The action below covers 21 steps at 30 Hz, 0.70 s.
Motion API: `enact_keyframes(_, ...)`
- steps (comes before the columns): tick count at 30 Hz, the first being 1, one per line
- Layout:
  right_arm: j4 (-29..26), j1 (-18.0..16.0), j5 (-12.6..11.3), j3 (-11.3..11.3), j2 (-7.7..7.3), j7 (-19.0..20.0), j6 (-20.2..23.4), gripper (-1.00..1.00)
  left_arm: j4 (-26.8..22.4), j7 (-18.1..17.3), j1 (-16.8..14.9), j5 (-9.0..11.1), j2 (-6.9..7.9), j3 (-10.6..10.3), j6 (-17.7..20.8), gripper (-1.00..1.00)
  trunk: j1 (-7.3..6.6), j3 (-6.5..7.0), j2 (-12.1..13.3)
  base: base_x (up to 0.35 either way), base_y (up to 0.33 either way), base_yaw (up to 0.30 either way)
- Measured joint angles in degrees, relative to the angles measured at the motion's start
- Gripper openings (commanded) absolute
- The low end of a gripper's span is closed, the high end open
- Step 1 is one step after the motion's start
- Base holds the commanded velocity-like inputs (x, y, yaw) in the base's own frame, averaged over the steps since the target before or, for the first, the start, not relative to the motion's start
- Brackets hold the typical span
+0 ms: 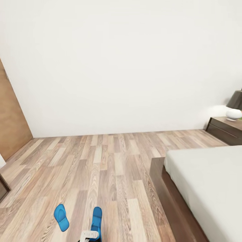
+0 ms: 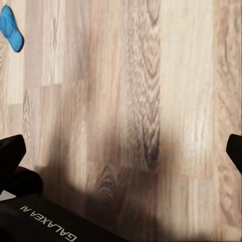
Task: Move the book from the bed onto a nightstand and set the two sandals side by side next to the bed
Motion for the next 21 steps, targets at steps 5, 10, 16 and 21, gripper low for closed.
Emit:
enact_keyframes(5, 0.0, 0.0, 0.0, 0.0, 0.00, 0.0, 0.0, 1.00, 0.0, 0.0, 0.0, 0.0, 0.01, 0.0, 0.0, -1.00, 0.00, 0.00, 0.0, 0.309, -0.081, 0.000)
enact_keyframes(10, 0.0, 0.0, 0.0, 0.0, 0.00, -0.1, 0.0, 1.00, 0.0, 0.0, 0.0, 0.0, 0.00, 0.0, 0.0, -1.00, 0.02, 0.00, 0.0, 0.210, -0.011, 0.042)
enact_keyframes(16, 0.0, 0.0, 0.0, 0.0, 0.01, -0.1, 0.0, 1.00, -0.1, -0.1, 0.0, 0.0, -0.01, 0.0, 0.0, -1.00, 0.03, 0.00, 0.0, 0.020, -0.001, 0.253)
enact_keyframes(21, 0.0, 0.0, 0.0, 0.0, 0.01, 0.1, 0.0, 1.00, 0.0, 0.0, 0.0, 0.0, -0.01, 0.0, 0.0, -1.00, 0.02, 0.00, 0.0, 0.078, 0.000, 0.218)
